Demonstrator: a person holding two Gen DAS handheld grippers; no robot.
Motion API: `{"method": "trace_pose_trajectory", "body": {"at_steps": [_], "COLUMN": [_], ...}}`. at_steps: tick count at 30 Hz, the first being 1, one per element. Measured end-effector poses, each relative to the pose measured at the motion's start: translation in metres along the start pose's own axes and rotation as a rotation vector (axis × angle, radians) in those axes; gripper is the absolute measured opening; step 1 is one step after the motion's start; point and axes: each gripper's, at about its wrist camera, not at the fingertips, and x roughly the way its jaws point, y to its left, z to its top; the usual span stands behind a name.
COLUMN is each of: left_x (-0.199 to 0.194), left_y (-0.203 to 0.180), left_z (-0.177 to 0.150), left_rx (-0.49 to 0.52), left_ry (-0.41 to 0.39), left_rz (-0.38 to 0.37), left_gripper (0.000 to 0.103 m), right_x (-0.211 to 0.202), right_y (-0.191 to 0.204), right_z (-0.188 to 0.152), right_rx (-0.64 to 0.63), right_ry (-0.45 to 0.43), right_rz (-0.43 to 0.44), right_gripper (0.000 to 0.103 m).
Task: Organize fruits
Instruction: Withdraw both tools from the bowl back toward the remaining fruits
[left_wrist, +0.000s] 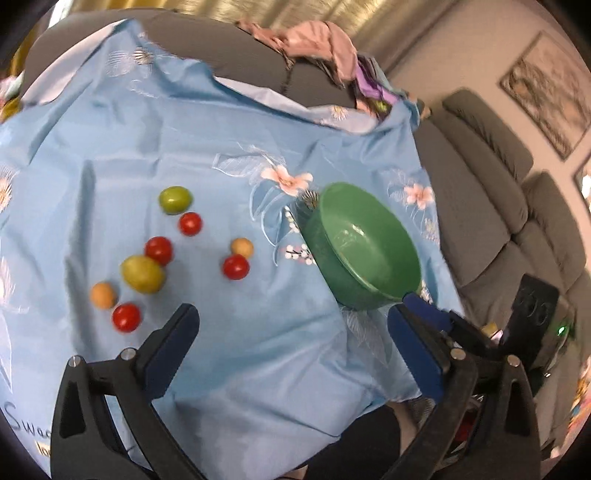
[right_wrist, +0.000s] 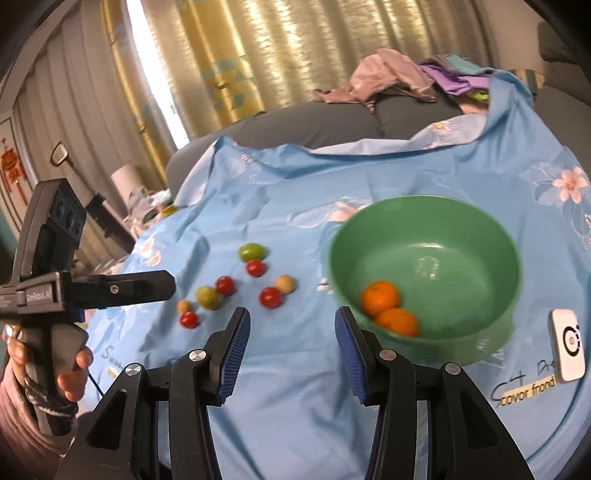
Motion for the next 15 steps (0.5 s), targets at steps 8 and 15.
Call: {"method": "trace_pose_trajectory", "body": {"at_steps": [8,15], "left_x": [-0.055,-0.071], "left_y": [0.012,0.025], "left_z": [-0.002,-0.018], "left_rx": [-0.018,0.120], "left_ry": [-0.163,-0.173], "left_rz": [-0.097,-0.042], "left_gripper": [0.102,0.102], "right_x": [-0.002,0.005], "right_y": [0.037,0.052], "right_z": [-0.001,-0.002], "right_rx": [-0.068,-0.091], "right_ry": [0.026,0.047], "right_rz": [0.010,0.012], "right_gripper": [0.048,0.048]}}
